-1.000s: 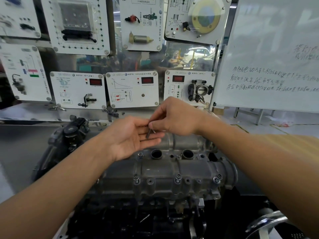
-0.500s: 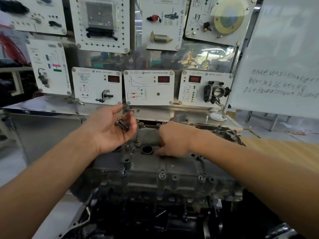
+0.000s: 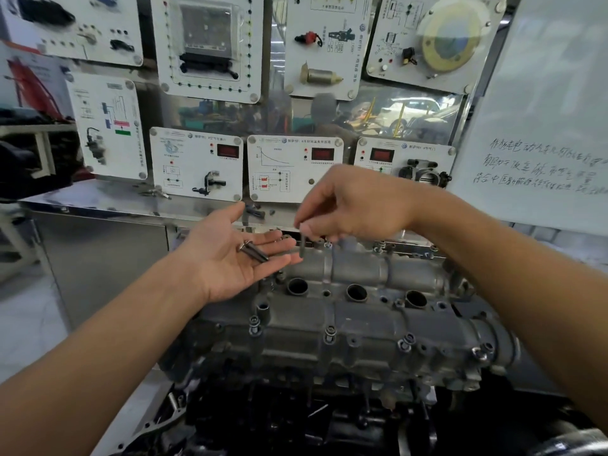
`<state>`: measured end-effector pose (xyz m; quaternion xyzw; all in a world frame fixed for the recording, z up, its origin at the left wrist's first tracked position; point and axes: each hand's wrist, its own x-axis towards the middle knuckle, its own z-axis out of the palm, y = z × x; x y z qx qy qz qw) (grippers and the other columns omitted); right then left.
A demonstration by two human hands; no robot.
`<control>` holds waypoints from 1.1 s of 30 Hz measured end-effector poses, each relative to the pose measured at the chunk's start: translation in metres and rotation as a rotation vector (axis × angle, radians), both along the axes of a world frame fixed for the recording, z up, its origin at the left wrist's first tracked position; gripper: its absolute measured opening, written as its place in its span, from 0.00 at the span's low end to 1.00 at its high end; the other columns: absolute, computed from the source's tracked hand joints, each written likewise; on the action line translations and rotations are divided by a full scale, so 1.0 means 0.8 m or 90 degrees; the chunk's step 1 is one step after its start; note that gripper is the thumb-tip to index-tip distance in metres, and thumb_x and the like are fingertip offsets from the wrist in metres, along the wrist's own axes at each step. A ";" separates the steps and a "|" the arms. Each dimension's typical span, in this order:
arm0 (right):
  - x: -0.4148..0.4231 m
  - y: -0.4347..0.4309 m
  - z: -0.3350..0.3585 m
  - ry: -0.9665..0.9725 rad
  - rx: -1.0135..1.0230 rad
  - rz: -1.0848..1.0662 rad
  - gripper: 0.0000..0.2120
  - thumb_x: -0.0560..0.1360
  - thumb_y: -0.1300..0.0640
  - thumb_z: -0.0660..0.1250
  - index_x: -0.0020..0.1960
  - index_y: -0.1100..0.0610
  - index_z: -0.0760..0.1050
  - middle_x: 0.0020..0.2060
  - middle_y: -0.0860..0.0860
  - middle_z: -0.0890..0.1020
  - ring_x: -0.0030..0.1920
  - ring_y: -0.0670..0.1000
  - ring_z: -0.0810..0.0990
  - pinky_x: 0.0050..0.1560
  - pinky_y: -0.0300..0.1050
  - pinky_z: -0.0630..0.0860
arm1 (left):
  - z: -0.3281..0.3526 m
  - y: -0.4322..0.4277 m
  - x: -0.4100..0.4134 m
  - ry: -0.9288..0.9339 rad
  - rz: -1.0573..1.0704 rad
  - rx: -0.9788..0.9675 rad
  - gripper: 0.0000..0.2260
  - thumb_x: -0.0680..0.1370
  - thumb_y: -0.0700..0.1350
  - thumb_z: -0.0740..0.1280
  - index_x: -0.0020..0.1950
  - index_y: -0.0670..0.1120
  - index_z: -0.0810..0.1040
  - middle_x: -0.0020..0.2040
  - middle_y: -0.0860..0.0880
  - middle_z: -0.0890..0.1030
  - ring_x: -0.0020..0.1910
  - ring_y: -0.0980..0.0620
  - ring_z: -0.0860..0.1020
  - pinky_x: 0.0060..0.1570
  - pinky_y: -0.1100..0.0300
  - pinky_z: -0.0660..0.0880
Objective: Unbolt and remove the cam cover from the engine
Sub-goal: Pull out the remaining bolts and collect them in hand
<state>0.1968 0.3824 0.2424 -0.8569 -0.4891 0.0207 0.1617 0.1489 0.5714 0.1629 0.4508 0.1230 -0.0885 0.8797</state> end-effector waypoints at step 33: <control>0.034 0.084 -0.078 -0.134 -0.289 0.065 0.08 0.76 0.56 0.70 0.54 0.56 0.83 0.33 0.40 0.71 0.44 0.49 0.73 0.45 0.39 0.67 | 0.019 0.018 -0.022 -0.067 0.135 -0.029 0.24 0.83 0.57 0.61 0.57 0.34 0.76 0.45 0.38 0.80 0.45 0.37 0.85 0.35 0.51 0.83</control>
